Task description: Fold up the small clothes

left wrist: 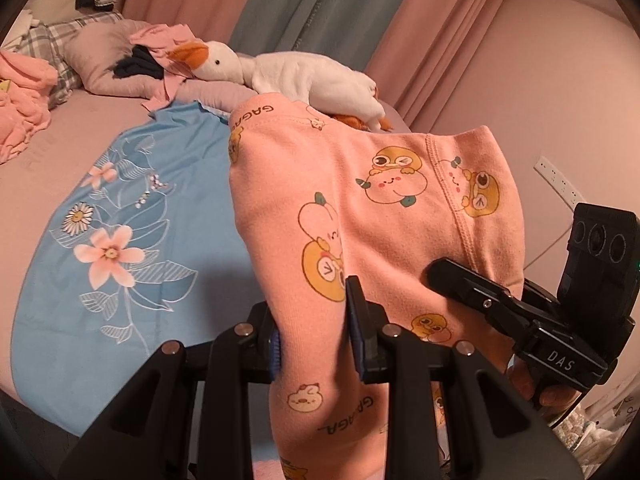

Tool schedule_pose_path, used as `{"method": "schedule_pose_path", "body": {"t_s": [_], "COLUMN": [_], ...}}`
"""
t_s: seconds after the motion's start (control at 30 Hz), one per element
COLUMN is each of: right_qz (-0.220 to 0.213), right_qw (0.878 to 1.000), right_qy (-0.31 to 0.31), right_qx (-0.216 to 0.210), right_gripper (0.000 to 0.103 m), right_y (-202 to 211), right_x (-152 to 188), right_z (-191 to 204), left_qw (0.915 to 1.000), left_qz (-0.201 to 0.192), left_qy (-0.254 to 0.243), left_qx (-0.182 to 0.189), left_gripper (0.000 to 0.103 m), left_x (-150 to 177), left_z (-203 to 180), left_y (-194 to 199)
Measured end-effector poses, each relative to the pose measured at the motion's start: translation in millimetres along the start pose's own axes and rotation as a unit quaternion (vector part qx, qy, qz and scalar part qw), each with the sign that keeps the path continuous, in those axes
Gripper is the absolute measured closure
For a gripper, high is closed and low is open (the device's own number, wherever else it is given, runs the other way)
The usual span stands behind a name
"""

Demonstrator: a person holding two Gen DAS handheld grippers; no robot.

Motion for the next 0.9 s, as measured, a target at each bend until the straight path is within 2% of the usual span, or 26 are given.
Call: {"method": "schedule_pose_path", "body": {"t_s": [0.4,0.9], "right_qz": [0.003,0.002], "right_qw": [0.999,0.999], "right_qy": [0.037,0.045], "right_qx": [-0.008,0.007], "right_gripper": [0.077,0.077], "right_y": [-12,-32], "right_x": [-9,-22], "right_z": [16,7], "left_qw": [0.9996,0.9993], "left_qz": [-0.023,-0.024], "left_qy": [0.000,-0.010], "left_qx": [-0.019,-0.026], "left_gripper": [0.076,0.075], "left_x": [-2,-27], "left_z": [12,23], "left_y": [20,-3]}}
Point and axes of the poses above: each gripper's, at about its wrist camera, not at the fingertips, and y roughly against the way its jaws point, z to its left, x to its underside, the point moved 3 cm from there along -y, roughly the way its jaws point, and after that the axes turned 13 degrees about -x, right-handed, at the moved point
